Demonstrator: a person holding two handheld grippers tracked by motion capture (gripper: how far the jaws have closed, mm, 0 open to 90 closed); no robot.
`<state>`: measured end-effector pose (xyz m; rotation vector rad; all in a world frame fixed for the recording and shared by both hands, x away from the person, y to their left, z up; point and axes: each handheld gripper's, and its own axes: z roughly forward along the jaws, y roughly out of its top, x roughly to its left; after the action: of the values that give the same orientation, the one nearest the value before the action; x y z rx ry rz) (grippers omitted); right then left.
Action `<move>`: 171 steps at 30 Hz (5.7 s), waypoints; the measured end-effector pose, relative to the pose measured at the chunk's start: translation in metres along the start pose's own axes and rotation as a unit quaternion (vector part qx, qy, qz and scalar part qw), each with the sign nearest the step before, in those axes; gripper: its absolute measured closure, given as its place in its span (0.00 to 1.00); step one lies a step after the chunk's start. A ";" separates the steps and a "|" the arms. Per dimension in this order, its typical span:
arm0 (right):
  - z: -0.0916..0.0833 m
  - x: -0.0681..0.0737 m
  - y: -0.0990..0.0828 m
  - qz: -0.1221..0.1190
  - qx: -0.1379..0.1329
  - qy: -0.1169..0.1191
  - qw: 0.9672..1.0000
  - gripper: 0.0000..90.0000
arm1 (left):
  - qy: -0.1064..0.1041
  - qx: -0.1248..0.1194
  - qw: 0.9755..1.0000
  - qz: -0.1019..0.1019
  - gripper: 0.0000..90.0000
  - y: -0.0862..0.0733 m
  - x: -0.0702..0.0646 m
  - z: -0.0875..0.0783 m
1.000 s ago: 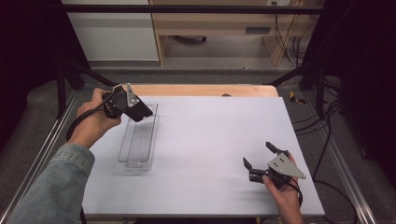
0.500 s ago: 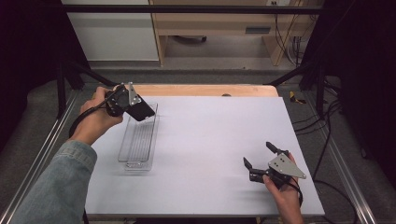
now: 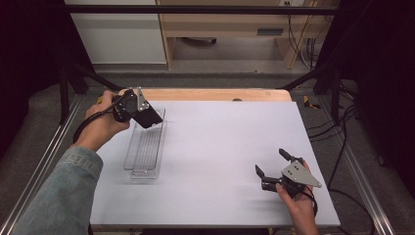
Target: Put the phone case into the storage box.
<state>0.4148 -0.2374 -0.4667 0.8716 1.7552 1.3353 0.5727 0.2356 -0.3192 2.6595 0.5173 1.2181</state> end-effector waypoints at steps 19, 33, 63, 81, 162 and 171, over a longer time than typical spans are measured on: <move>0.000 0.000 0.000 0.003 -0.001 -0.001 1.000 0.05 | -0.011 0.005 1.000 0.011 0.93 0.001 -0.002 0.004; 0.000 0.000 0.000 0.002 0.001 -0.001 1.000 0.05 | -0.022 0.007 1.000 0.020 0.93 0.004 -0.004 0.010; 0.001 0.002 -0.001 0.001 0.004 0.002 1.000 0.05 | -0.025 0.003 0.999 0.044 0.93 0.007 0.008 0.024; 0.002 0.002 -0.002 0.001 0.004 0.002 1.000 0.05 | -0.017 0.000 0.998 0.064 0.93 0.008 0.008 0.026; 0.003 0.004 -0.003 -0.001 0.009 0.004 1.000 0.05 | 0.042 -0.073 0.991 -0.101 0.56 0.006 0.001 0.040; 0.003 0.004 -0.003 -0.001 0.009 0.003 1.000 0.05 | 0.041 -0.067 0.992 -0.104 0.46 0.009 -0.003 0.042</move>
<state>0.4158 -0.2333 -0.4707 0.8757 1.7754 1.3238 0.6045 0.2260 -0.3463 2.3851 0.6799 1.2568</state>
